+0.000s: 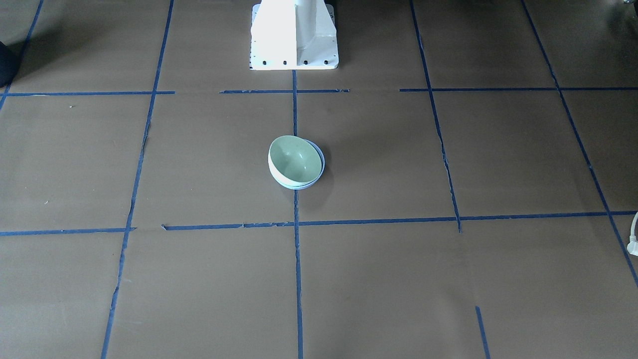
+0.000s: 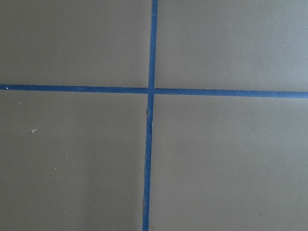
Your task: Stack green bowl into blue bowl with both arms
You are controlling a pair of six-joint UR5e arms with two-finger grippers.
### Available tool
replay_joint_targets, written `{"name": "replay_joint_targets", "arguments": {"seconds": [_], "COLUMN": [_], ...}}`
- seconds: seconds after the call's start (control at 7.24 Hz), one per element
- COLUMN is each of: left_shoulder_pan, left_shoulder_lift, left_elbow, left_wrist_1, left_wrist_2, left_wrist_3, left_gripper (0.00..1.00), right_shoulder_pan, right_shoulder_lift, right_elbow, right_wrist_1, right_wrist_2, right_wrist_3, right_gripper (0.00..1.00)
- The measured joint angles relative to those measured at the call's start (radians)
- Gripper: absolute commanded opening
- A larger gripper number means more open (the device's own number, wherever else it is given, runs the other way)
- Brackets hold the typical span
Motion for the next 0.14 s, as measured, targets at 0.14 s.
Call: {"name": "replay_joint_targets", "arguments": {"seconds": [0.14], "left_shoulder_pan": [0.0], "left_shoulder_lift": [-0.001], "left_elbow": [0.0], "left_wrist_1": [0.0], "left_wrist_2": [0.0], "left_wrist_3": [0.0], "left_gripper": [1.0], "right_shoulder_pan": [0.0], "right_shoulder_lift": [0.0], "right_elbow": [0.002], "right_wrist_1": [0.0], "right_wrist_2": [0.001], "right_wrist_3": [0.0], "right_gripper": [1.0]}}
